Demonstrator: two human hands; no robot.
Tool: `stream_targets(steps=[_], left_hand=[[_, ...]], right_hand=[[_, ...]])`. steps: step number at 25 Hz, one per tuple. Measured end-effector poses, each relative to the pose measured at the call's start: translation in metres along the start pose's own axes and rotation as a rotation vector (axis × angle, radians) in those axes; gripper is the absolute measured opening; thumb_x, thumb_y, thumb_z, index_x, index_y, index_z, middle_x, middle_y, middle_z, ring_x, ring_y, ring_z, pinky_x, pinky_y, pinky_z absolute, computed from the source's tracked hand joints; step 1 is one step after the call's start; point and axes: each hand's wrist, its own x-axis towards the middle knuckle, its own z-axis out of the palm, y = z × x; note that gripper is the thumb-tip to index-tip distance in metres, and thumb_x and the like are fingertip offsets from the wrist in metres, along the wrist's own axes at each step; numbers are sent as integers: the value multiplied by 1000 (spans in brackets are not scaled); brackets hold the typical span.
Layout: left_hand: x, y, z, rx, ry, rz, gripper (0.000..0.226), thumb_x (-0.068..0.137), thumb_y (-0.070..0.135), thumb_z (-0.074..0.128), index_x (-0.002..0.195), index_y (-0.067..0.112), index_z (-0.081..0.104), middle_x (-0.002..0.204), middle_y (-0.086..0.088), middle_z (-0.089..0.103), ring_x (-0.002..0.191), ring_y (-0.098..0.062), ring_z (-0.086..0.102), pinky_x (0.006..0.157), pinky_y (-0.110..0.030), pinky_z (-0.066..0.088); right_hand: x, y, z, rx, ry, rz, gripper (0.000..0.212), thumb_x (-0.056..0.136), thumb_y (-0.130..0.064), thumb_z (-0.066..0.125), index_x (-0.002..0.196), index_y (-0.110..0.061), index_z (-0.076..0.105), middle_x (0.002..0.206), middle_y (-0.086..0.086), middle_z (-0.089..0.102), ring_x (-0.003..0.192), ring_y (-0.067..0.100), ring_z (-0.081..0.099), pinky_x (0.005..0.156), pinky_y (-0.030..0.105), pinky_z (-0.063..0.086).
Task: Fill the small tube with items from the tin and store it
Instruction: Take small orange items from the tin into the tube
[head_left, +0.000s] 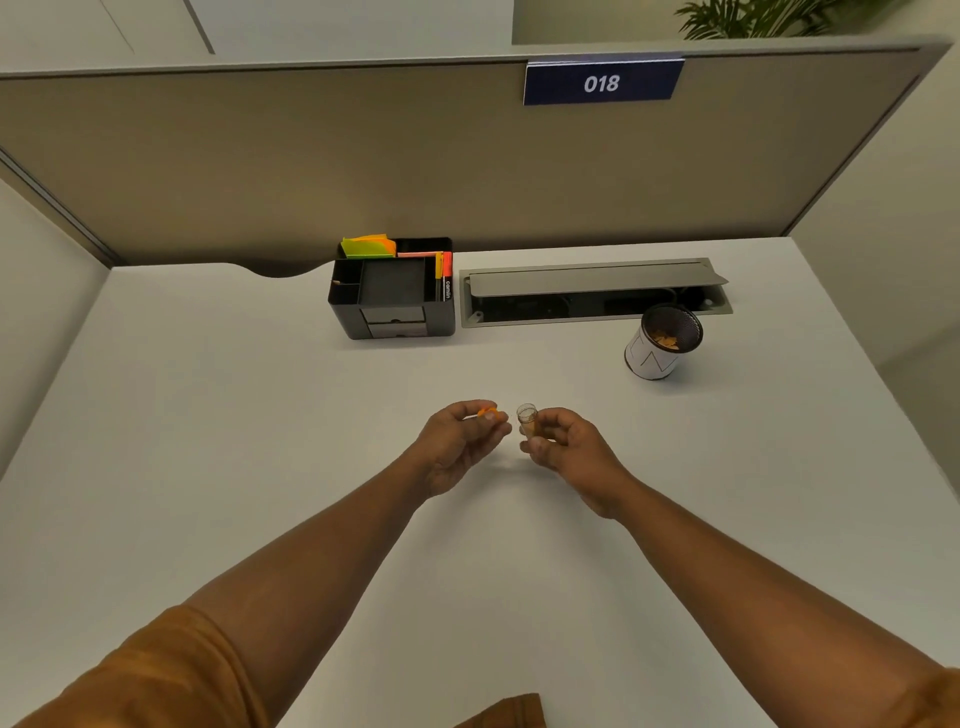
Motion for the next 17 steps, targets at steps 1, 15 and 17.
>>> stream_targets(steps=[1, 15, 17], left_hand=[[4, -5, 2, 74, 43, 0, 12, 92, -1, 65, 104, 3, 66, 101, -18, 73, 88, -24, 74, 77, -28, 63], [89, -43, 64, 482, 119, 22, 13, 91, 15, 70, 100, 6, 66, 86, -10, 66, 77, -22, 58, 74, -35, 49], [103, -43, 74, 506, 139, 49, 18, 90, 17, 71, 103, 6, 66, 87, -9, 67, 78, -22, 58, 76, -36, 49]], right_hand=[[0, 0, -2, 47, 10, 10, 28, 95, -1, 63, 121, -11, 61, 123, 13, 69, 107, 23, 72, 97, 37, 55], [51, -60, -124, -295, 890, -189, 27, 99, -20, 60, 124, -14, 67, 119, 7, 66, 101, 17, 57, 81, 25, 50], [59, -61, -142, -372, 920, -171, 29, 97, -16, 63, 126, -11, 66, 119, 11, 67, 105, 24, 62, 81, 28, 52]])
